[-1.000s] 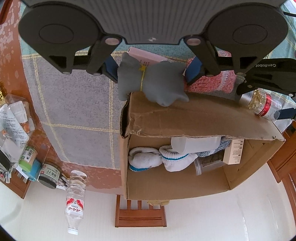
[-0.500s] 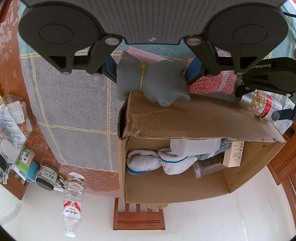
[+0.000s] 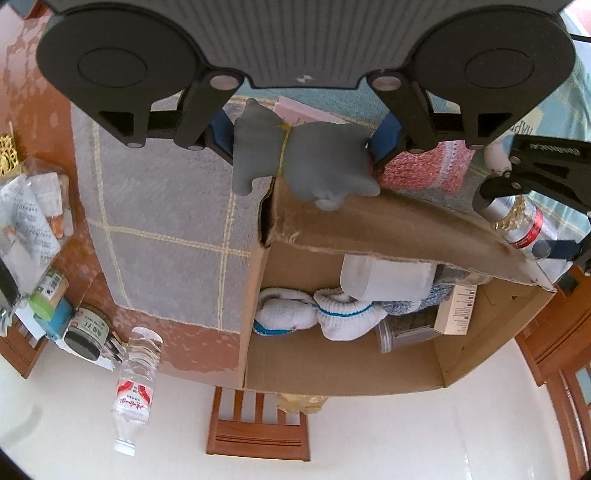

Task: Organize objects
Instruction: 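Carry the capsule jar and grey plush toy into the box, open both grippers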

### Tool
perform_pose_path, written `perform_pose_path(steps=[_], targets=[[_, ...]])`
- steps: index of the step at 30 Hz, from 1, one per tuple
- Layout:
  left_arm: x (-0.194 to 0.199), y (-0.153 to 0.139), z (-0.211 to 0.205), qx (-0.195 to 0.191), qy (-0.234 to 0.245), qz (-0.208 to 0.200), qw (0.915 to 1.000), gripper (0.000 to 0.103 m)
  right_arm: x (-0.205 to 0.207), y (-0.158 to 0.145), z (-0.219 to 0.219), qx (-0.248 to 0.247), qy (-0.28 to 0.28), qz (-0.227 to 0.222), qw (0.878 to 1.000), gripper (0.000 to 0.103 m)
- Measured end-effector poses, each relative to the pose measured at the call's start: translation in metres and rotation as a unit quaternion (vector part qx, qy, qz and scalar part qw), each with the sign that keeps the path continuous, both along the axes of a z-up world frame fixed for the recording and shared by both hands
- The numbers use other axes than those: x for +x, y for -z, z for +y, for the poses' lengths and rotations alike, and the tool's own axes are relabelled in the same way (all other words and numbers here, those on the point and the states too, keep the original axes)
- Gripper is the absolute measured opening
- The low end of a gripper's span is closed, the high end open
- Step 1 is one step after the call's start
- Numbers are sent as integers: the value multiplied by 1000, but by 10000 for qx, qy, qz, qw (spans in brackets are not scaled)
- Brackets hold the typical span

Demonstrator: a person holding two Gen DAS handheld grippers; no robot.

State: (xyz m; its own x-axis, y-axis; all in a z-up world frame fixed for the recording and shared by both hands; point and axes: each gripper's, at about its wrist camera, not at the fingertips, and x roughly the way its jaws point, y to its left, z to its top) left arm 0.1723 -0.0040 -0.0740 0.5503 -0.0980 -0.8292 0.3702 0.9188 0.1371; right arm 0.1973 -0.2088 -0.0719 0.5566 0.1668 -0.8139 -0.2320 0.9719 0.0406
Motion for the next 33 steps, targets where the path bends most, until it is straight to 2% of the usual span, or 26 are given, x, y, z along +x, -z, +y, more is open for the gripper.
perform_pose_path(steps=[4,9,18,24,33], targets=[[1,-25,7,-393,215,188,9988,93,0,-16,-3,2,-187,66,9998,78],[6,-59,2,-463,568,19,9973,93,-2,-45,0,0,-472,37,9989,78],[56,-103,-15,-896,687,-227,9933,93,7,-86,16,-77,-958,-402,9946,78],[100,-107,-42,-1055,695,-270,9916,93,22,-92,21,-60,-1067,-546,9928,78],[154,-86,-75,-1390,405,-20,9895,94,42,-85,22,-82,-1155,-508,9920,78]])
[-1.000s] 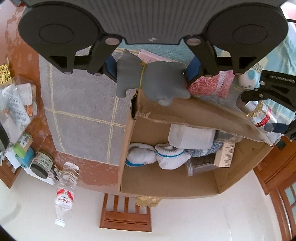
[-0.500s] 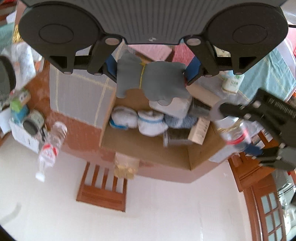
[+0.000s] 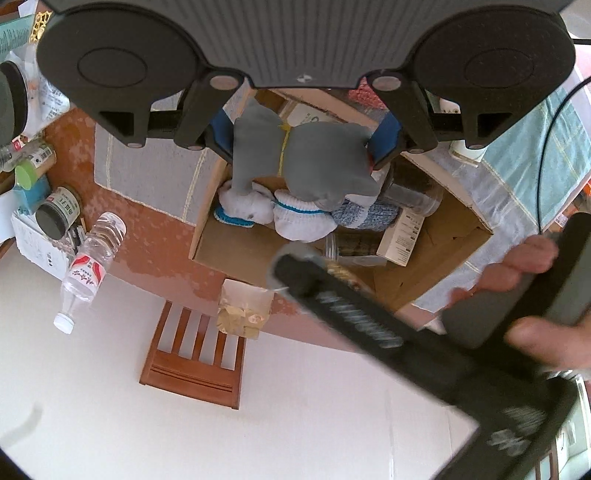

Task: Organize objects
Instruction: 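Carry the capsule jar and grey plush toy into the box, open both grippers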

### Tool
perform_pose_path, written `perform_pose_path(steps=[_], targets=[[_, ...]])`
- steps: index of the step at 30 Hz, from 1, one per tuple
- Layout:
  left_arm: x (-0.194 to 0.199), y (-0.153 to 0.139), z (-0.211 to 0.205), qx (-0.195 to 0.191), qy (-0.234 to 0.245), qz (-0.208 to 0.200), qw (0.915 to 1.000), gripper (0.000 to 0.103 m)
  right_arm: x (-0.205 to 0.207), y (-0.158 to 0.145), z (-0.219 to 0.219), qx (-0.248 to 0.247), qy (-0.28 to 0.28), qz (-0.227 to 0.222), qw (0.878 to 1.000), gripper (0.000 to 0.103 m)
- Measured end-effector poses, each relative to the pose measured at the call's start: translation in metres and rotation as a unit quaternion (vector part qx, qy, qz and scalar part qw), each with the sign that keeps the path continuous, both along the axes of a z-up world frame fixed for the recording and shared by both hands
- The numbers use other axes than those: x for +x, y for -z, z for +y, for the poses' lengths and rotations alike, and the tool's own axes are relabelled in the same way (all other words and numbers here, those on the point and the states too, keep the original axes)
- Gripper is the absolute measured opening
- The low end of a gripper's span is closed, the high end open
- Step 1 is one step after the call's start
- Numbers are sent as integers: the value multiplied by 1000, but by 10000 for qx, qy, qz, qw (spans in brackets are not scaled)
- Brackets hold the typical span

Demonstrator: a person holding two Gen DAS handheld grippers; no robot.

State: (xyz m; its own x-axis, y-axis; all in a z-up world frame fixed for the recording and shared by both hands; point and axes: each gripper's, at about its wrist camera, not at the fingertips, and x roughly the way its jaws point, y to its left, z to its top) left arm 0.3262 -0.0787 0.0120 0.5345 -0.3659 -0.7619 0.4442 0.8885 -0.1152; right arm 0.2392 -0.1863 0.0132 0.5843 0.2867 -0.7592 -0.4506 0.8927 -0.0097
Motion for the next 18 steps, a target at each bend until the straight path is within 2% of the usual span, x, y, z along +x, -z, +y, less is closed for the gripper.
perform_pose_path(steps=[7,18], targets=[[18,10,8,-237,-360,211,9988,95,11,6,-2,-6,40,105,9999,78],[4,3,29,-44,-429,46,9991,96,26,10,1,-109,19,81,9999,78]])
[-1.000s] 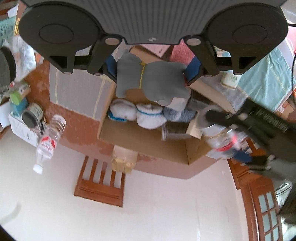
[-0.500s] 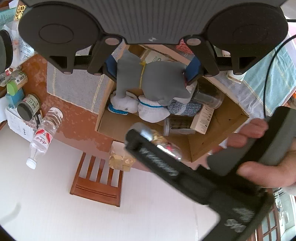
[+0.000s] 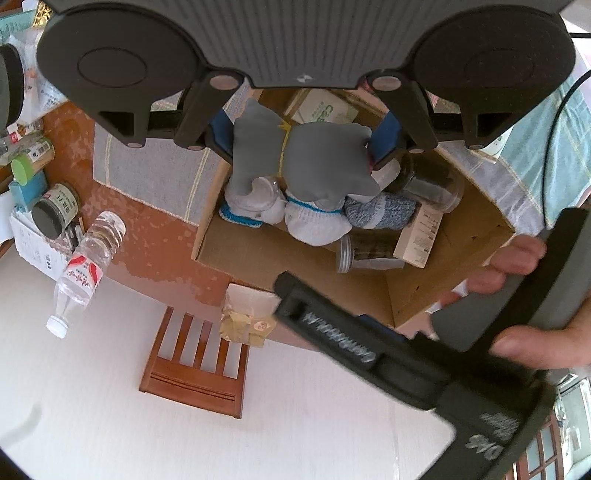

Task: Organize objects
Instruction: 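Carry the capsule jar and grey plush toy into the box, open both grippers, then withdraw both tools from the box toward the remaining items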

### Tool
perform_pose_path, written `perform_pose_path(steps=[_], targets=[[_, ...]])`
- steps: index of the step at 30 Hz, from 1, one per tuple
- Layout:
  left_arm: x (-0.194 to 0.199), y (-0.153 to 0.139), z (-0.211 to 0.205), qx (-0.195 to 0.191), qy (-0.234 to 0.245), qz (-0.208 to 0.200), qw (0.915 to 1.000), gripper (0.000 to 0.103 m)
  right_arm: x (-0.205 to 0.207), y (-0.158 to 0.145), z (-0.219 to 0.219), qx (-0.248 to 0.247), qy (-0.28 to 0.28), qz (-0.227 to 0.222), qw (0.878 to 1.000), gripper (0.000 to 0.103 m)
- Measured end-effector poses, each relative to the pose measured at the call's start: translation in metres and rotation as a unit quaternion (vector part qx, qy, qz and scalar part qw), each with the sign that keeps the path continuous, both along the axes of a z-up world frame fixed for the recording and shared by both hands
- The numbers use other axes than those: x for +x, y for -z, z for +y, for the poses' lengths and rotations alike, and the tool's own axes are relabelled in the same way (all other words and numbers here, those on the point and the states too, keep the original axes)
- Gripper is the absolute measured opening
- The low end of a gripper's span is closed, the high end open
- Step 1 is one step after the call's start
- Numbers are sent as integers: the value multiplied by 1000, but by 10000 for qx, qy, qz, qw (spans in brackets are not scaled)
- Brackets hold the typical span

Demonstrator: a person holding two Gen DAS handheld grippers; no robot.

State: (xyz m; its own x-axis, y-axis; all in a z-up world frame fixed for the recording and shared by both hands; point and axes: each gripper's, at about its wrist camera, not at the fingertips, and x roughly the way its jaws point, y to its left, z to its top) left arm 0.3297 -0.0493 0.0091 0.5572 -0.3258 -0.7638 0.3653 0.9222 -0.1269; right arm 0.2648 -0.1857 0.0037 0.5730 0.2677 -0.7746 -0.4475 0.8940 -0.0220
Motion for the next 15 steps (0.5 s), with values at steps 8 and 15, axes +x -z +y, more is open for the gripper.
perform_pose_path(steps=[8,15], targets=[[-20,-8,11,208,-10,-219,9995,100,2,-5,5,-74,52,-317,9995,103],[-39,-13,19,337,32,-359,9988,101,-8,-5,6,-186,130,-325,9992,103]])
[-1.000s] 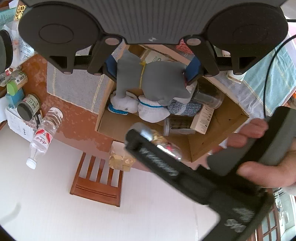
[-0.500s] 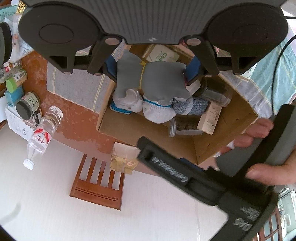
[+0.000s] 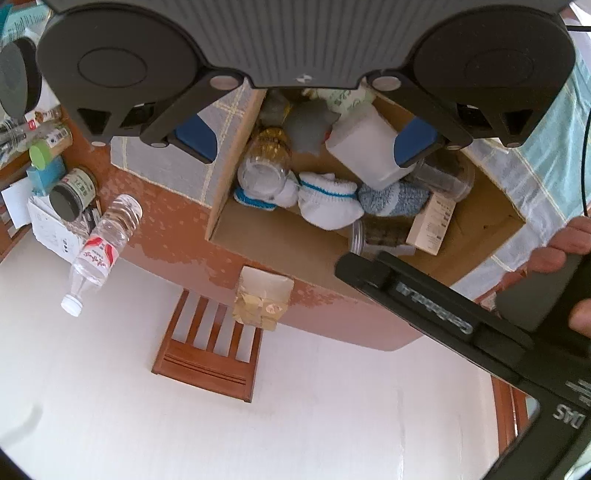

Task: Organize objects
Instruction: 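Withdraw both tools from the box toward the remaining items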

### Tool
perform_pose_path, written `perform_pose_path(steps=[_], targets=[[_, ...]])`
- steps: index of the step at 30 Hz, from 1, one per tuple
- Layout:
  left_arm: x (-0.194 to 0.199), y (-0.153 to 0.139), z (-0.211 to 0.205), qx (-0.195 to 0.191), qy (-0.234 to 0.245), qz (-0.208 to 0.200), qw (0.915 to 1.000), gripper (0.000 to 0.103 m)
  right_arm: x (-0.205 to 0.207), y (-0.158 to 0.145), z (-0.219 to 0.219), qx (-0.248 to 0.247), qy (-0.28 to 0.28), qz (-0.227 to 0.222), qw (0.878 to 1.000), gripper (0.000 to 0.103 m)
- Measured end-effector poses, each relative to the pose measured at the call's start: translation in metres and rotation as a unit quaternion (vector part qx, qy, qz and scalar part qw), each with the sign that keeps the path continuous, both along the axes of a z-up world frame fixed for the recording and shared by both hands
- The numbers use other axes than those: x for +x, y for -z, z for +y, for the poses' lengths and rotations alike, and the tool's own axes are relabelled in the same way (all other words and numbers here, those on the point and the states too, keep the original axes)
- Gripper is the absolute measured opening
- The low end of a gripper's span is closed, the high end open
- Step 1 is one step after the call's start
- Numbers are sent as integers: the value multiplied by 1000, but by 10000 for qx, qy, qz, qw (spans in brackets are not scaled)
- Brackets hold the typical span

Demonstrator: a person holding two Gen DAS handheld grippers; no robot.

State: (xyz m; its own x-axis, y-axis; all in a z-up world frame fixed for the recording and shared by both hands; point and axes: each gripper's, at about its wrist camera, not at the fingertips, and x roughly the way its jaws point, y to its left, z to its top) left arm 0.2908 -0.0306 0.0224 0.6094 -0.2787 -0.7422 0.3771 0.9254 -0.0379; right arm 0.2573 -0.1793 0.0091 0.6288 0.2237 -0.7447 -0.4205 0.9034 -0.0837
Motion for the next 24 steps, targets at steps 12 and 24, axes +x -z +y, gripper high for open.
perform_pose_path(steps=[12,24], targets=[[-43,2,18,76,86,-111,9999,101,-28,12,-4,71,368,166,9992,103],[-96,26,42,-111,89,119,9998,101,-58,47,-21,462,1224,577,9897,103]])
